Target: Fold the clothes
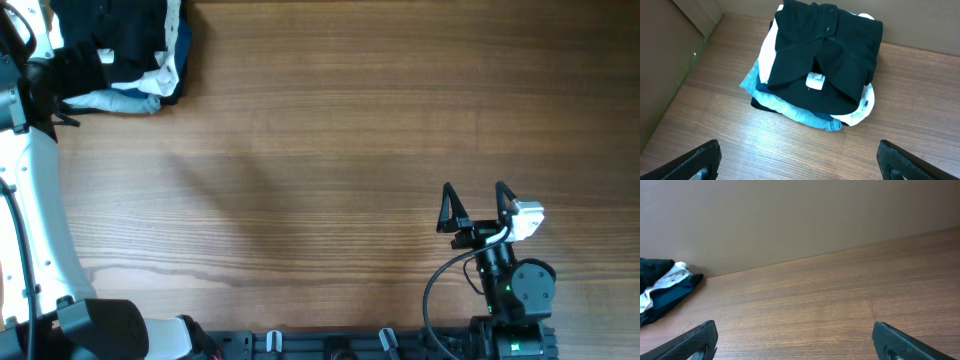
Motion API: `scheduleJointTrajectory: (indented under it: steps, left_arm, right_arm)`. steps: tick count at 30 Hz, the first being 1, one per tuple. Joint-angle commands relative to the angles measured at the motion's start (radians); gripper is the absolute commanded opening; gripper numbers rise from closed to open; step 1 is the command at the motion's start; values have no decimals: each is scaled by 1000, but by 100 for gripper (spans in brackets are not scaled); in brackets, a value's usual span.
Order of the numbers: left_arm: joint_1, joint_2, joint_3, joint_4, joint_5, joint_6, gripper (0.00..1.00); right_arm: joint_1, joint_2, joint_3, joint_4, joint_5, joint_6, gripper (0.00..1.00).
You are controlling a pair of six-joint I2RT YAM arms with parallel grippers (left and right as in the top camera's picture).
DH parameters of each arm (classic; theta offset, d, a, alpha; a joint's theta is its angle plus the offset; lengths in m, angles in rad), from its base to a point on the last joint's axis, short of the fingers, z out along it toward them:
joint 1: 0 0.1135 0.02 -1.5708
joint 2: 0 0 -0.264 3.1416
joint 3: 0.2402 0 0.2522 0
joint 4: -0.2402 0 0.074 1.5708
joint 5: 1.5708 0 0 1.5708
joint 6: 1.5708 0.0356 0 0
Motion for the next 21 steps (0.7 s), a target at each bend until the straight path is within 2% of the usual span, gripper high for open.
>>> scheduleJointTrajectory:
  steps: [1, 8, 12, 19, 21]
  left_arm:
    - [-6, -57, 1, -13, 2, 13, 100]
    - [-142, -255, 1, -20, 2, 13, 100]
    - [-169, -364, -28, -18, 2, 13, 100]
    - [-169, -651, -425, -31, -41, 16, 100]
    - [-189, -778, -568, 8, 41, 16, 100]
  right_arm:
    - [4, -16, -8, 6, -19, 8, 100]
    - [4, -16, -8, 6, -18, 8, 100]
    - [4, -16, -8, 6, -18, 8, 100]
    - [4, -16, -8, 6, -18, 8, 100]
    - [4, -16, -8, 6, -18, 8, 100]
